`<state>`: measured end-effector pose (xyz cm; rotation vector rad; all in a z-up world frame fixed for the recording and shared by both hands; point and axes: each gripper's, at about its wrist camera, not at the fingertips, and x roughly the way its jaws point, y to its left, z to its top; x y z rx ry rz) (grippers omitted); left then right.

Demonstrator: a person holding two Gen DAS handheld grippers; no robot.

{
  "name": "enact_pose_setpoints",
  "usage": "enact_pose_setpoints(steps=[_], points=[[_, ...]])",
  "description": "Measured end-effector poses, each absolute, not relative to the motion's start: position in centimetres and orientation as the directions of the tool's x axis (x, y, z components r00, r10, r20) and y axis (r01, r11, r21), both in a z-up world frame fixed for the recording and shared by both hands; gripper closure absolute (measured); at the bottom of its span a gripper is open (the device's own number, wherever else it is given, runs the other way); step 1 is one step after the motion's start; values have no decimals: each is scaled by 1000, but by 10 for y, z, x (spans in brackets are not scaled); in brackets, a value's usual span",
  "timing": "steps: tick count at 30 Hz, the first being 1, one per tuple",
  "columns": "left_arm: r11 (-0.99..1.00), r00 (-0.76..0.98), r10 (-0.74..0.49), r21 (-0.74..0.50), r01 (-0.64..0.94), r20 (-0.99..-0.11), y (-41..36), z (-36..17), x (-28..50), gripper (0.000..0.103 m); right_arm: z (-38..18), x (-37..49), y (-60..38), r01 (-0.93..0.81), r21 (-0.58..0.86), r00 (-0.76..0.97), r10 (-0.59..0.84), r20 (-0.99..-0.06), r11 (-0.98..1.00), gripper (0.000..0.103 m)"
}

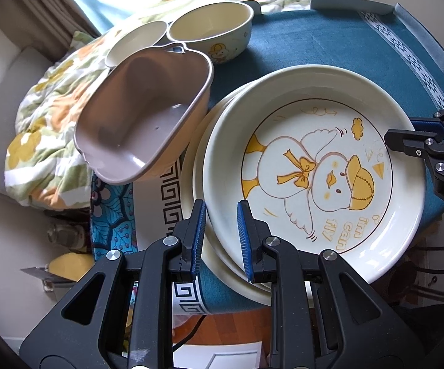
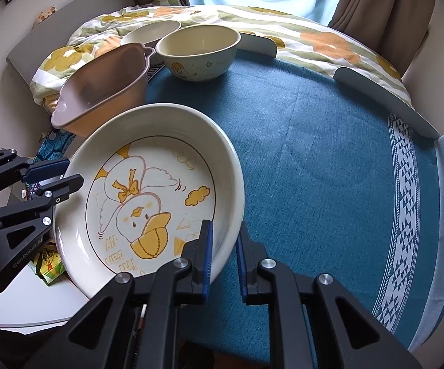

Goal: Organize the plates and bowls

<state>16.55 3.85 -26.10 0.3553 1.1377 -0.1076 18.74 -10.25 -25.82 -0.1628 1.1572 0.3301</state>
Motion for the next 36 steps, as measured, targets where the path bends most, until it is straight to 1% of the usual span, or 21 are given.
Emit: enact_pose_setpoints(steps=[10,15,19,22,23,24,25,26,27,28,30,33,36], points=[[939,427,127,248,240,-895,38,-260,165,84,-260,187,-101,-353,21,363,158,-918,935,89],[944,423,129,242,226,-897,39,-260,166,85,-258,187,-100,-368,22,364,166,-916,930,89],[959,410,104,200,199,-906,43,-252,168,84,-249,188,-105,-374,51,373,200,-906,926,89],[977,450,88,165,134,-889,52,-225,169,84,-226,194,-114,-382,106,400,268,-876,918,89],[985,465,78,139,99,-882,58,-213,170,83,-217,198,-116,-387,131,404,296,-865,913,89],[992,481,66,109,61,-874,65,-202,171,74,-209,203,-119,-393,160,403,326,-855,906,89],[997,500,59,76,14,-864,74,-192,172,47,-201,209,-121,-400,188,399,355,-846,897,80],[998,521,57,45,-36,-852,85,-182,172,27,-193,216,-123,-407,208,400,379,-835,889,68],[997,549,53,9,-82,-834,95,-173,172,0,-187,223,-123,-415,218,407,395,-824,883,30],[993,581,32,-38,-108,-813,105,-166,169,0,-180,230,-122,-427,227,414,413,-812,875,2],[983,590,0,-107,-147,-808,123,-162,171,0,-171,244,-117,-457,243,421,449,-788,855,1],[964,547,-3,-148,-220,-837,146,-174,184,1,-171,271,-99,-487,246,366,451,-814,838,1],[935,519,-56,-227,-273,-853,168,-194,197,1,-181,293,-77,-512,271,296,463,-835,815,1]])
